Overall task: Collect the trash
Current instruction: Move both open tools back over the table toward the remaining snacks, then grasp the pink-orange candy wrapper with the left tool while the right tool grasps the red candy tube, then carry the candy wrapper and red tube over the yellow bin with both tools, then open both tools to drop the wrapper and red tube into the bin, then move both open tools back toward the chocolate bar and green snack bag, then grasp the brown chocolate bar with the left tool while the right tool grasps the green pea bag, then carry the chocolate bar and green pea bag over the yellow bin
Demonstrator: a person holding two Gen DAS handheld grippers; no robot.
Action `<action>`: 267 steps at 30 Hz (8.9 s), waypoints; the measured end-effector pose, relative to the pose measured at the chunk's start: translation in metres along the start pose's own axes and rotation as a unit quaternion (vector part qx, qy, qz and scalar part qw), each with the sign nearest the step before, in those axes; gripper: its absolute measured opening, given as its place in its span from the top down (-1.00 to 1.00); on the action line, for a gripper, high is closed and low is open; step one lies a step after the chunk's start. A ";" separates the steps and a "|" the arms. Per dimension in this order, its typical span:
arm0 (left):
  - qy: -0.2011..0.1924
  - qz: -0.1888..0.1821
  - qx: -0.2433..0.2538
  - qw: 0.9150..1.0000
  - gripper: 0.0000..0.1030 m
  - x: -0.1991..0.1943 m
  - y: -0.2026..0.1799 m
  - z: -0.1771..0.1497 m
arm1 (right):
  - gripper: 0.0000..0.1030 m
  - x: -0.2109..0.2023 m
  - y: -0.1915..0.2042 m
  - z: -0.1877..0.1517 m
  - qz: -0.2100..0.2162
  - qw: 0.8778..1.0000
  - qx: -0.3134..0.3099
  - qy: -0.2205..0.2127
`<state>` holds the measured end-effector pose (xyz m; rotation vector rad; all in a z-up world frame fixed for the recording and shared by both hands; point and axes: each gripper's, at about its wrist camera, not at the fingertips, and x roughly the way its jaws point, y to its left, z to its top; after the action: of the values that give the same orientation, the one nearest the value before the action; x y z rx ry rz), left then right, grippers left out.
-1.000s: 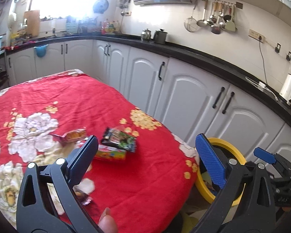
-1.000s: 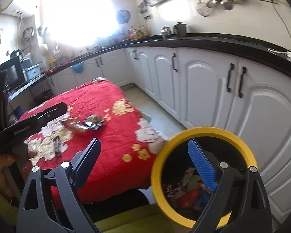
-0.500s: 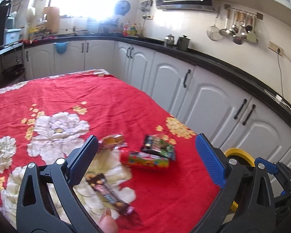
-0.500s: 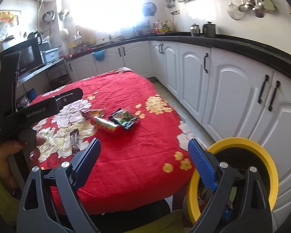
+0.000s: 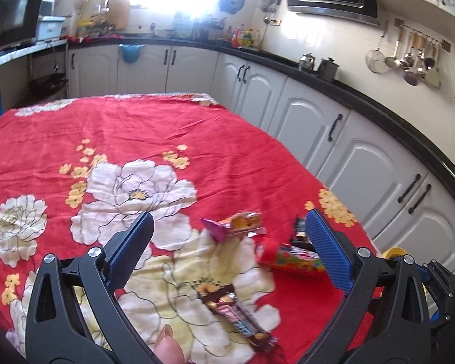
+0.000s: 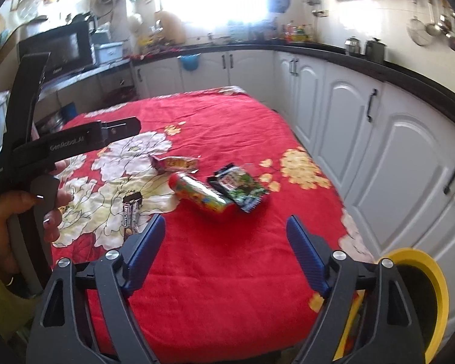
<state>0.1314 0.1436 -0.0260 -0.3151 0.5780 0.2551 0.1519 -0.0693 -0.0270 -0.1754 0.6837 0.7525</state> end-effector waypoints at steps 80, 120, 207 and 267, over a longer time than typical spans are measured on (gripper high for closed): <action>0.084 -0.110 0.039 0.990 0.60 0.010 -0.045 -0.022 | 0.47 -0.009 -0.031 -0.039 0.057 0.993 0.099 0.033; 0.134 -0.230 0.230 0.936 0.59 0.009 -0.272 -0.098 | 0.48 -0.131 -0.191 -0.136 -0.105 0.961 0.256 -0.018; 0.130 0.002 -0.038 0.991 -0.18 0.021 -0.012 -0.076 | -0.37 0.083 -0.056 0.033 0.024 0.995 0.082 0.060; 0.100 -0.149 0.117 0.977 0.79 -0.016 -0.167 -0.081 | 0.73 -0.110 -0.149 -0.097 -0.054 0.977 0.206 -0.022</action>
<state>0.1320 -0.0423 -0.0443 -0.1957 0.7429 -0.1362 0.1462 -0.2773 -0.0462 0.1821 0.7675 0.4961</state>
